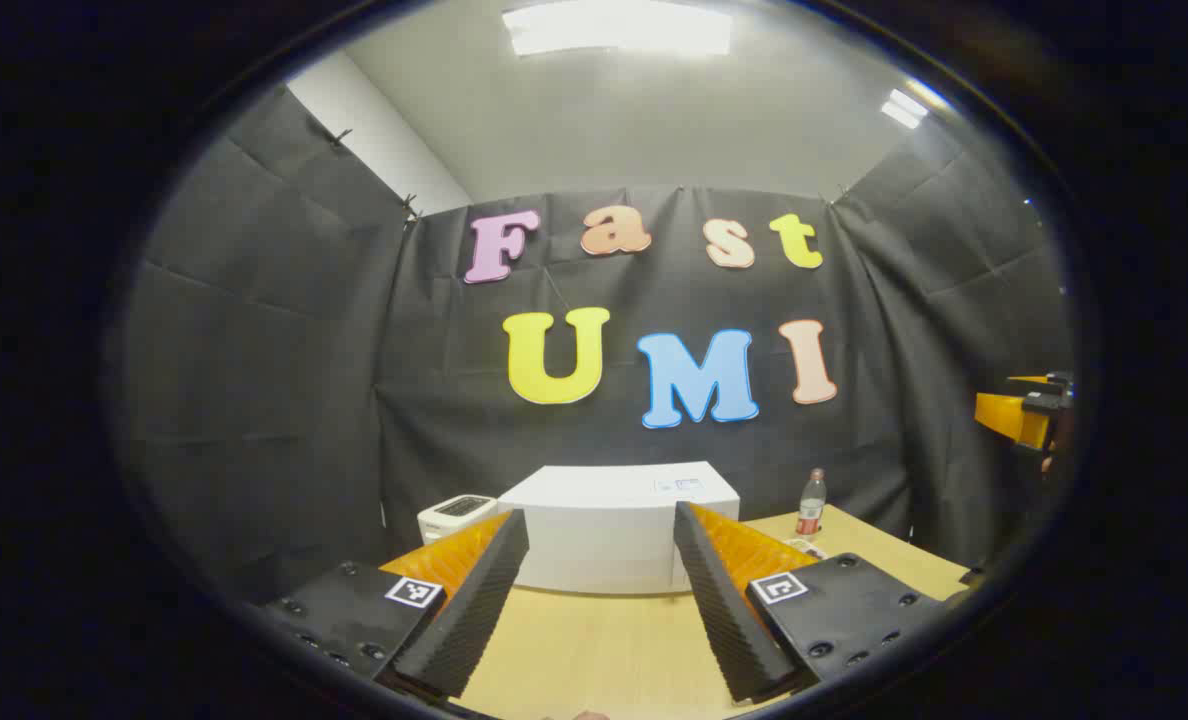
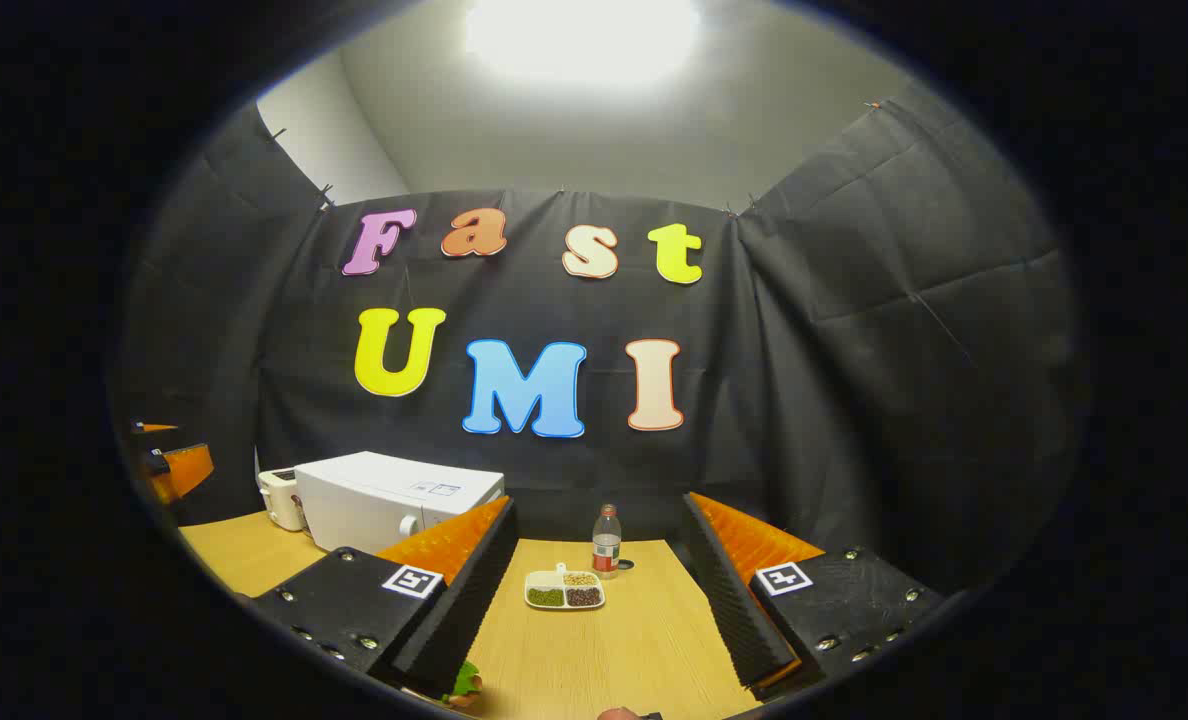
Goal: Open the microwave oven with the left hand, put the food in, and close the microwave oven.
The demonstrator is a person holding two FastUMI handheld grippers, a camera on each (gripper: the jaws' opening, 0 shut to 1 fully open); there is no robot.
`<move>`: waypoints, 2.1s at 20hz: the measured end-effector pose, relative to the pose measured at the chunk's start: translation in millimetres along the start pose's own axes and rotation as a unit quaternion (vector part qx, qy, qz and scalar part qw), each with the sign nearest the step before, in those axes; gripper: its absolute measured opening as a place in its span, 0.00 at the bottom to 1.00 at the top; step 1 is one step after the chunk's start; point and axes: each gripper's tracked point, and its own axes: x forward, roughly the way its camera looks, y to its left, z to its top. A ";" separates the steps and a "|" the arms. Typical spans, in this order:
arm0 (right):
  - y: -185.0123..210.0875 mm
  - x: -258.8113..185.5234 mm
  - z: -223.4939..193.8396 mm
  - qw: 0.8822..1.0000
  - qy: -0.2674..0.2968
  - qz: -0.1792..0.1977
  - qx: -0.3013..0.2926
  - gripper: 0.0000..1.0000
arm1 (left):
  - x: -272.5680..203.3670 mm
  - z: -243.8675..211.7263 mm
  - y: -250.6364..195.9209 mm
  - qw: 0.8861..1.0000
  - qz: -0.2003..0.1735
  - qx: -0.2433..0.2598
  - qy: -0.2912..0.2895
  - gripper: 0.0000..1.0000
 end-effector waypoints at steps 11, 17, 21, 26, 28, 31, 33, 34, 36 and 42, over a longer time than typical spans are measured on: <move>-16.9 13.0 -11.3 1.000 0.004 0.021 0.004 0.98 | 5.7 -0.1 -40.8 1.000 0.006 0.013 0.000 0.96; -21.5 15.6 -15.4 0.999 0.004 0.040 0.018 0.98 | 16.9 -2.1 -67.2 1.000 0.006 0.024 0.001 0.94; -21.0 18.5 -19.1 0.999 0.003 0.046 0.022 0.98 | 24.5 -3.9 -73.1 1.000 0.011 0.017 0.002 0.97; -11.1 28.5 -24.1 0.998 0.012 0.047 0.026 0.98 | 56.8 -12.5 -66.6 1.000 0.010 0.017 0.001 0.99; -0.1 34.3 -28.6 0.998 0.015 0.050 0.026 0.98 | 79.1 -24.9 -63.2 1.000 0.002 0.017 0.004 0.99; 12.6 45.6 -31.0 0.999 0.016 0.041 0.026 0.98 | 120.9 -48.6 -58.7 0.999 -0.021 0.027 0.009 0.97; 20.0 53.5 -32.1 0.999 0.017 0.023 0.026 0.98 | 153.2 -63.9 -59.6 0.999 -0.043 0.027 0.012 0.98; 23.9 58.0 -33.9 0.999 0.018 0.016 0.022 0.98 | 169.2 -73.3 -59.5 0.998 -0.054 0.025 0.016 0.97; 31.2 68.0 -43.9 0.999 0.032 -0.001 0.010 0.98 | 202.5 -95.2 -62.1 0.997 -0.076 0.013 0.030 0.95; 53.2 84.8 -66.5 0.996 0.070 -0.043 -0.024 0.98 | 284.7 -155.6 -75.4 0.989 -0.130 -0.014 0.066 0.99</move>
